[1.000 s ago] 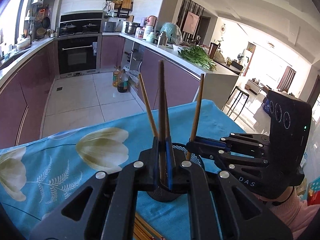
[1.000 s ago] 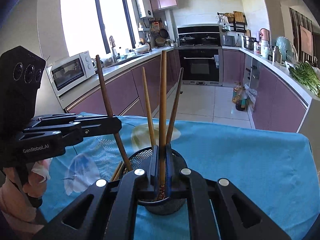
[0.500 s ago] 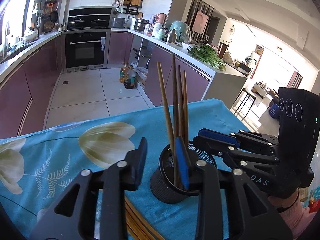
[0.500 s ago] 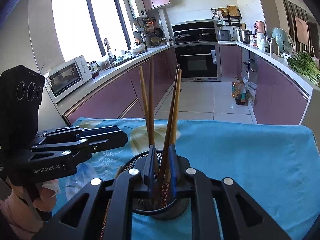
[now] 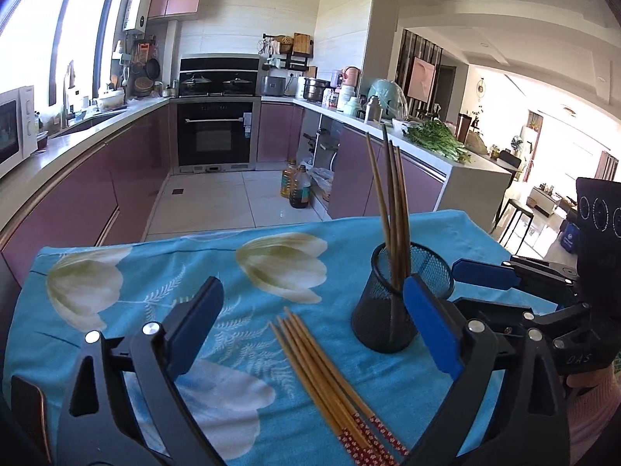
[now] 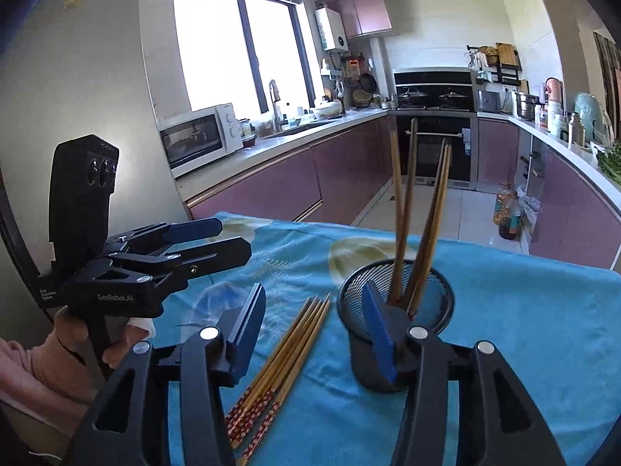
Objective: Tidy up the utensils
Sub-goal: 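Reach the left tool to the pile and grasp a chopstick while the right tool grasps one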
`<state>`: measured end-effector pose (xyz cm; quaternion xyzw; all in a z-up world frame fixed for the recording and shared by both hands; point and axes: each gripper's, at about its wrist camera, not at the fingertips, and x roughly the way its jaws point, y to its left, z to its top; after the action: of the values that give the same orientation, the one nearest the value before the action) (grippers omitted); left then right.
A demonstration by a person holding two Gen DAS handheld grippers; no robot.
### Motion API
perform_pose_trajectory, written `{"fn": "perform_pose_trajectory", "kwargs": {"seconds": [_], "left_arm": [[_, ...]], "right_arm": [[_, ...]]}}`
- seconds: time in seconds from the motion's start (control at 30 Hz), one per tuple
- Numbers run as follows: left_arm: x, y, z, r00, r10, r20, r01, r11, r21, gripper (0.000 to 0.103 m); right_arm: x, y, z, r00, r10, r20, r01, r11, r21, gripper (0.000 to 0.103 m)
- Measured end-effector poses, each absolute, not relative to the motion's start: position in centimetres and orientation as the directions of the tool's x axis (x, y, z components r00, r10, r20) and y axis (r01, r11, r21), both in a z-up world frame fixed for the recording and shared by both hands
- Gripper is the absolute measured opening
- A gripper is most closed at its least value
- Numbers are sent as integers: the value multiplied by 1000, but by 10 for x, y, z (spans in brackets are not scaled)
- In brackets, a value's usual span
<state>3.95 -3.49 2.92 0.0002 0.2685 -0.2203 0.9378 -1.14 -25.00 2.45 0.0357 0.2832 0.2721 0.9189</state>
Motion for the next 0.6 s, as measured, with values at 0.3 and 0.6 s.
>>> {"fn": "perform_pose_trajectory", "kwargs": {"seconds": [0.3,0.6], "left_arm": [[33,-17,-33,690,-344,-638,349,929,-124,94],[37,-15,-62,630,-296,-718,317,942,-109,89]], "right_arm": [[-4,-224,-35,576,511,-638,-444,851,281,50],[3,-225,-56,540,480,-691,-390,871,300,48]]}}
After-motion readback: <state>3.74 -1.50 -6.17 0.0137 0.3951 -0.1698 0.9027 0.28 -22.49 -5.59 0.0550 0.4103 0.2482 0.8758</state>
